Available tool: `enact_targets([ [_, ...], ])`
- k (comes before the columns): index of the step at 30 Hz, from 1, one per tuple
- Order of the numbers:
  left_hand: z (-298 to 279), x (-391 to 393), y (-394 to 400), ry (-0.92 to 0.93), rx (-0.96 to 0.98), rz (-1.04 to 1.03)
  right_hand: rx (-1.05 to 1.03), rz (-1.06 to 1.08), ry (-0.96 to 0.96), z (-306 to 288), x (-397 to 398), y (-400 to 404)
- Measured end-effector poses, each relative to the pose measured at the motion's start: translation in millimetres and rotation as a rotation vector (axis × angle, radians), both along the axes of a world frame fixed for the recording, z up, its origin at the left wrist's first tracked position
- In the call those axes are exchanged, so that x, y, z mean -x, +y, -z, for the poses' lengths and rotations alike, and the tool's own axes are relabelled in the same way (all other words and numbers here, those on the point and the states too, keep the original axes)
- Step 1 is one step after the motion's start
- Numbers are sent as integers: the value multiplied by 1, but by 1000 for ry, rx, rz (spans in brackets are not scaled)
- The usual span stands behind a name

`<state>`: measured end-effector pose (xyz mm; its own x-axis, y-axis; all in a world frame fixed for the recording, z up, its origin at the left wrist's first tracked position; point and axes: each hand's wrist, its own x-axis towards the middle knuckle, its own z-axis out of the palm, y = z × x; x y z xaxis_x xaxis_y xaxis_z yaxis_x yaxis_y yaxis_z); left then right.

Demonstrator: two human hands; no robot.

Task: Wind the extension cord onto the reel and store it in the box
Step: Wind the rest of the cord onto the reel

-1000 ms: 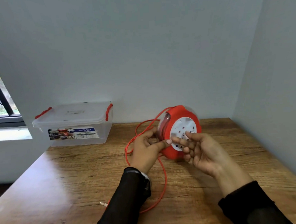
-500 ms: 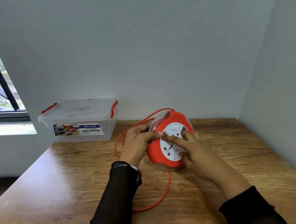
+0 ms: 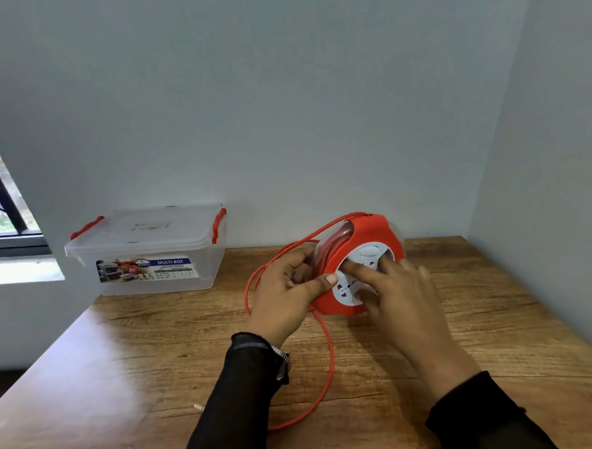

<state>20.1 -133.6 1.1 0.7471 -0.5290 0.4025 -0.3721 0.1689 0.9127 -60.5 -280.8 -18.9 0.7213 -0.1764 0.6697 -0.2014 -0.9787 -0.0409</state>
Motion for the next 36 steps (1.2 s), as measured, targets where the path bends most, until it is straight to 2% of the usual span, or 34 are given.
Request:
enact_targets([
  [3,0,0,-2,10,30,-31,-108,-21,-85,-4,2,2],
  [7,3,3,-7,77,80,-3,-478,-51,-195,-9,7,7],
  [12,8,7,-15,-67,34,-82,-776,-52,-246,-6,5,10],
  [19,17,10,-24,-140,6,-140,-1261,-178,-342,-12,2,13],
  [23,29,12,-33,-8,33,-149,-1684,-256,-336,-21,2,9],
  [26,35,11,-38,8,33,-112,-1927,-317,-291,-20,1,3],
  [29,36,8,-37,4,48,-121,-2117,-467,-263,-21,3,4],
  [34,31,3,-30,29,153,-120,-2193,-974,-270,-25,6,10],
  [36,30,2,-29,40,174,-125,-2222,-1099,-300,-23,6,11],
])
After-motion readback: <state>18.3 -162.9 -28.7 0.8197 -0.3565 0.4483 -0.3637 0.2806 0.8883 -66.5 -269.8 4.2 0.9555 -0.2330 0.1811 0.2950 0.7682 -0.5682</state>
